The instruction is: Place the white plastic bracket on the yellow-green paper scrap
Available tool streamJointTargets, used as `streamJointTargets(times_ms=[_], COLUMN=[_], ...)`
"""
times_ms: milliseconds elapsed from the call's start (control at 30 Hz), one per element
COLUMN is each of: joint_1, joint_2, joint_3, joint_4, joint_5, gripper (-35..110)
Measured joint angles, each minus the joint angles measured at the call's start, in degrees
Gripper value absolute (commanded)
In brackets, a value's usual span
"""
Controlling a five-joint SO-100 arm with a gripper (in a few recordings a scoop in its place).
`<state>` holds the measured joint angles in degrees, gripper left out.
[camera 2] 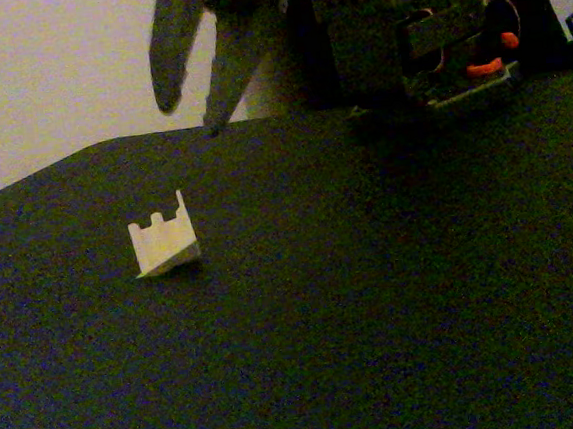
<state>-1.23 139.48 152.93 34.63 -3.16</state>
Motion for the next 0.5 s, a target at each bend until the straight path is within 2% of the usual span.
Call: streamJointTargets(times_ms=[300, 400, 500], joint_1=[2.46, 3.43, 4.57], joint_2=[11.07, 18.28, 32.61], joint_3=[10.9, 15.21, 19.86], joint_4=[-0.79, 1.41, 7.73], joint_5=[0.09, 0.09, -1.23], gripper=[14, 13, 11])
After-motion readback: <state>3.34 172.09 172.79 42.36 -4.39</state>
